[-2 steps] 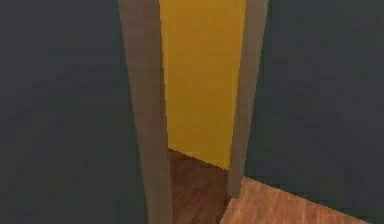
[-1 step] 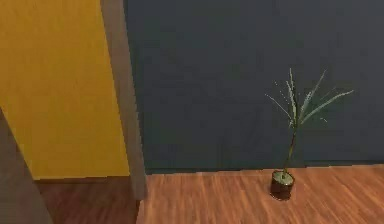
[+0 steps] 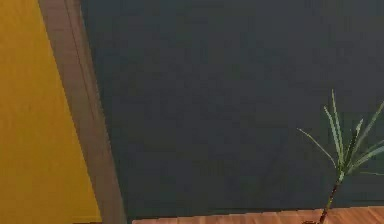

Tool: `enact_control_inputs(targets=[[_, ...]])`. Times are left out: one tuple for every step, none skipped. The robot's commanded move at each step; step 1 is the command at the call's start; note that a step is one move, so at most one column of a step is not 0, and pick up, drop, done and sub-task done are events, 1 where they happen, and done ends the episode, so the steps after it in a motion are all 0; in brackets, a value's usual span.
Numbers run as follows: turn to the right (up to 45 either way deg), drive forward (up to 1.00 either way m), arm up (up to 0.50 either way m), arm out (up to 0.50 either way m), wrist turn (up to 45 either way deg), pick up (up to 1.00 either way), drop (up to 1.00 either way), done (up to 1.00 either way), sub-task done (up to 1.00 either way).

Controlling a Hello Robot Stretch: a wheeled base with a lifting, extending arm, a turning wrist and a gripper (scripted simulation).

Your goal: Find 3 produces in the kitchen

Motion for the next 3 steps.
enact_control_inputs(targets=[[-33.0,0.0,0.0,0.0,0.0,0.0,0.0,0.0,0.0],[0.0,0.6,0.0,0.0,0.0,0.0,0.0,0.0,0.0],[-24.0,0.0,0.0,0.0,0.0,0.0,0.0,0.0,0.0]])
